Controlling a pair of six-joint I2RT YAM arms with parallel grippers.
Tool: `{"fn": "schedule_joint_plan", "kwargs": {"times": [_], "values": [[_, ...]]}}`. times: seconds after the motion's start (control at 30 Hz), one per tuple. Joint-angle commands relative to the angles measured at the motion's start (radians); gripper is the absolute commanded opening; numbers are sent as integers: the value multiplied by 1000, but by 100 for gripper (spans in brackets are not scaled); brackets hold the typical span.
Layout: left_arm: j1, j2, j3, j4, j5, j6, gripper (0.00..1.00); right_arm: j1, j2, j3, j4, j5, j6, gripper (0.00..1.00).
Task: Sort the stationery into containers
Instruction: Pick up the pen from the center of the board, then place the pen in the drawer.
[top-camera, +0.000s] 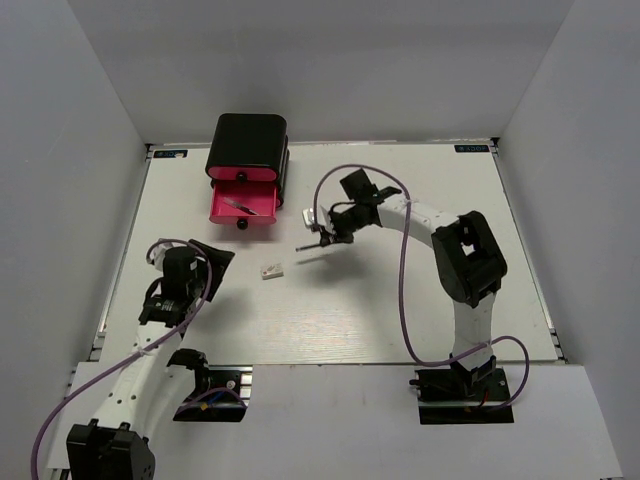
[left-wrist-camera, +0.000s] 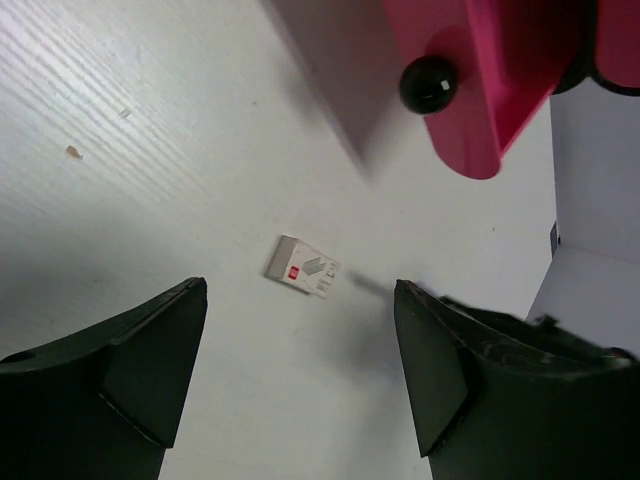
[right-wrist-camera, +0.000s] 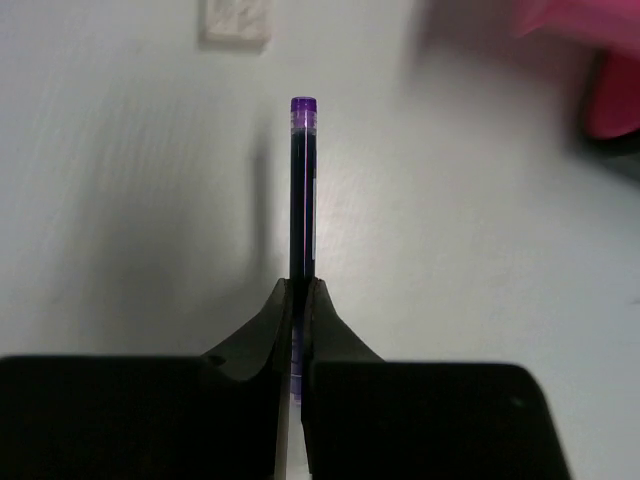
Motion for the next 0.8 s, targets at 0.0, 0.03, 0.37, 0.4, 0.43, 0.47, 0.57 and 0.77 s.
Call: {"fn": "schedule_joint_plan", "kwargs": {"times": [0.0,0.03,0.37,0.4,0.43,0.47,0.57,0.77], "values": [[5,-5,-58,80,35,-49,85,30,-53,124,114,-51,170,0],[5,-5,-85,98,53,-67,85,37,-47,179,154,-51,207,0],[5,27,-132,153,73,-79,85,120,106,425,431,-30,445,0],[5,27,-132,153,73,-79,85,125,116,422,493,-30,460,0],[5,27,-132,153,73,-79,85,137,126,425,550,-33,507,0],[5,18,-141,162,82,-79,85,143,145,433,570,-36,517,0],[5,18,-141,162,82,-79,85,163,189,467,639,-53,578,0],[5,18,-141,153,82,-79,85,179,261,526,710,-15,630,0]]}}
